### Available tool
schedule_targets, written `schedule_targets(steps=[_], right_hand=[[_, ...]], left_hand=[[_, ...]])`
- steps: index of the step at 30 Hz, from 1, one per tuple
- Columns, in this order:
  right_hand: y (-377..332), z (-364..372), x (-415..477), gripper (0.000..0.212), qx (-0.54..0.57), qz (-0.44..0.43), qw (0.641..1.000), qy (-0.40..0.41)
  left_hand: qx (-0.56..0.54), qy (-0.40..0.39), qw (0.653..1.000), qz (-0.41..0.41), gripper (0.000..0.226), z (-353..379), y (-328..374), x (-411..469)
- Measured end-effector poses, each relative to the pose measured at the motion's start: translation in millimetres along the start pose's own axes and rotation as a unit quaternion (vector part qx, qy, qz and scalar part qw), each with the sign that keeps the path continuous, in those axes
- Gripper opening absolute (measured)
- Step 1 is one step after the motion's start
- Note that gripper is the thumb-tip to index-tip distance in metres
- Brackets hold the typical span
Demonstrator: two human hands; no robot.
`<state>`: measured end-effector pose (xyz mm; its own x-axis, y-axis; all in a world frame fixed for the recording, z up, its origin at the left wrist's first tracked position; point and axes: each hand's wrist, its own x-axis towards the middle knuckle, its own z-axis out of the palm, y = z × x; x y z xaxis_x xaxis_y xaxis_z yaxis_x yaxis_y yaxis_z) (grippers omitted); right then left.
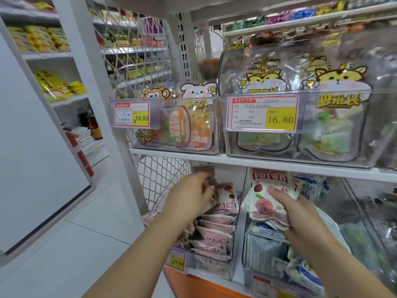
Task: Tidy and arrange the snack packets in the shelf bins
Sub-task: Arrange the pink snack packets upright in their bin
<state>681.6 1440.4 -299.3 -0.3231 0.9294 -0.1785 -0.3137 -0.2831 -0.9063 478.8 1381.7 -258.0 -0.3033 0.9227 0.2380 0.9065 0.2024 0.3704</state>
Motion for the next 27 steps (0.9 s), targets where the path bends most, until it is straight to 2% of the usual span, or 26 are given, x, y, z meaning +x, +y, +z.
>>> schedule_targets(steps=[1,2,6,8,10,13,19,21,24,27], right_hand=[[0,0,1,0.065,-0.001,-0.006,1.000,-0.002],[1,-1,4,0.060,-0.010,-0.008,1.000,0.000],[3,0,13,0.086,-0.044,-0.007,0.999,0.031],[3,-1,18,0.092,-0.047,-0.005,0.998,0.035],[3,-2,21,0.096,-0.047,-0.007,0.998,0.030],[2,-4,23,0.089,-0.041,-0.001,0.999,0.018],[-1,-6,21,0.073,-0.035,-0.006,0.999,0.019],[-3,-6,19,0.065,-0.031,-0.006,0.999,0.020],[-3,-5,18,0.067,-0.035,0.002,0.999,0.029],[-4,-5,17,0.065,-0.027,0.005,0.999,0.029]], left_hand=[[-0.007,-0.046,0.999,0.014,0.033,9,4,16],[-0.019,-0.091,0.996,0.018,0.034,17,8,30],[-0.076,-0.245,0.965,-0.062,0.040,40,17,68],[-0.077,-0.292,0.949,-0.089,0.046,51,16,80],[-0.028,-0.312,0.947,-0.076,0.057,61,12,88],[0.063,-0.329,0.941,-0.036,0.074,72,10,95],[0.048,-0.308,0.948,-0.064,0.089,89,4,104],[-0.012,-0.289,0.955,-0.070,0.078,91,2,105],[-0.091,-0.286,0.952,-0.068,0.049,85,3,105],[-0.121,-0.270,0.952,-0.078,0.017,75,9,99]])
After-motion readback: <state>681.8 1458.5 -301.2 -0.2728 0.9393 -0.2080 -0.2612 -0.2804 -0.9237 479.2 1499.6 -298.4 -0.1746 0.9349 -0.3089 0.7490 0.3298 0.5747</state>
